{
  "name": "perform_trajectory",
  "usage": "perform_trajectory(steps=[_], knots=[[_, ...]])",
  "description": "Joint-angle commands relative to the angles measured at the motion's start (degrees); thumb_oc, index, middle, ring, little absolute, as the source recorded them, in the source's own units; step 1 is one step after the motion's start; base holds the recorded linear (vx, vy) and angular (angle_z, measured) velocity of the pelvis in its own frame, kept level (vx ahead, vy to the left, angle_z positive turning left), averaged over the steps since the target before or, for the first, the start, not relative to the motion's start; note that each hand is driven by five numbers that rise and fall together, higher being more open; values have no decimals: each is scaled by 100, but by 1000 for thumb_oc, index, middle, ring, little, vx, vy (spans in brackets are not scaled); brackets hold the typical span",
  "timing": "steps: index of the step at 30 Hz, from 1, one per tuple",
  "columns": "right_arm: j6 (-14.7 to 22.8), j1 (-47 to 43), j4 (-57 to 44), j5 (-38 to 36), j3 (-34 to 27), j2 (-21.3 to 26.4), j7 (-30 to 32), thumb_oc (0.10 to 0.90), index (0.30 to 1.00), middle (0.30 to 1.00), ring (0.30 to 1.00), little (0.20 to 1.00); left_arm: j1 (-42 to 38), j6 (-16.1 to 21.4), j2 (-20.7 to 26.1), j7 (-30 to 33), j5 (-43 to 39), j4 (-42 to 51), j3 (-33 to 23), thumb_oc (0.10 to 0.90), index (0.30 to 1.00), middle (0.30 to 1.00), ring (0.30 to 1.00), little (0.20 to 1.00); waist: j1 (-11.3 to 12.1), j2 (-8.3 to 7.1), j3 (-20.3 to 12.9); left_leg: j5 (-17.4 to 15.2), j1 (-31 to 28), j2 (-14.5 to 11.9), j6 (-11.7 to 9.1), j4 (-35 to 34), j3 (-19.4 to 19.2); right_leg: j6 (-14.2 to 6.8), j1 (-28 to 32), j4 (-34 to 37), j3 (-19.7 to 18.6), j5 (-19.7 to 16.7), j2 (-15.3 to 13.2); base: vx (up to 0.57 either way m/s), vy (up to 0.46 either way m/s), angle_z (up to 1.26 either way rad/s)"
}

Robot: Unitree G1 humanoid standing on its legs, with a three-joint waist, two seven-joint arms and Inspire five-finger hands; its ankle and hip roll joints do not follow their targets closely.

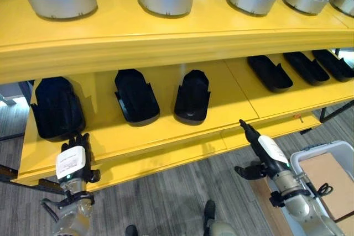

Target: Move parts from the plastic box to the shelf.

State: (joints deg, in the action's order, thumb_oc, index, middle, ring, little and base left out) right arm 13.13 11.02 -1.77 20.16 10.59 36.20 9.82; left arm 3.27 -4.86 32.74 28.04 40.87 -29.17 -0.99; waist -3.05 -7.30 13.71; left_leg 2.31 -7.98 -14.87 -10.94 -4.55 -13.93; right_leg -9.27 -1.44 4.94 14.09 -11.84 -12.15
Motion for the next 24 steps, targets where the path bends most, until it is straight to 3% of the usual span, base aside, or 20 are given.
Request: perform_trajectory(steps=[1, 24], knots=[[274, -599, -591, -117, -312, 181, 186, 900, 1000, 1000, 1000, 1000, -183, -251, 764, -232, -166, -521, -578, 900, 1000, 1000, 1000, 1000, 13, -269, 87, -406, -6, 211, 438, 255, 83, -326, 339, -612, 174, 582, -516, 0, 0, 0], [307, -574, -646, -126, -340, 266, 191, 900, 1000, 1000, 1000, 1000, -413, -248, 996, -345, -316, -1037, -514, 900, 1000, 1000, 1000, 1000, -3, -323, 243, -455, 146, 221, 453, 447, 108, -316, 242, -662, 119, 558, -536, 0, 0, 0]])
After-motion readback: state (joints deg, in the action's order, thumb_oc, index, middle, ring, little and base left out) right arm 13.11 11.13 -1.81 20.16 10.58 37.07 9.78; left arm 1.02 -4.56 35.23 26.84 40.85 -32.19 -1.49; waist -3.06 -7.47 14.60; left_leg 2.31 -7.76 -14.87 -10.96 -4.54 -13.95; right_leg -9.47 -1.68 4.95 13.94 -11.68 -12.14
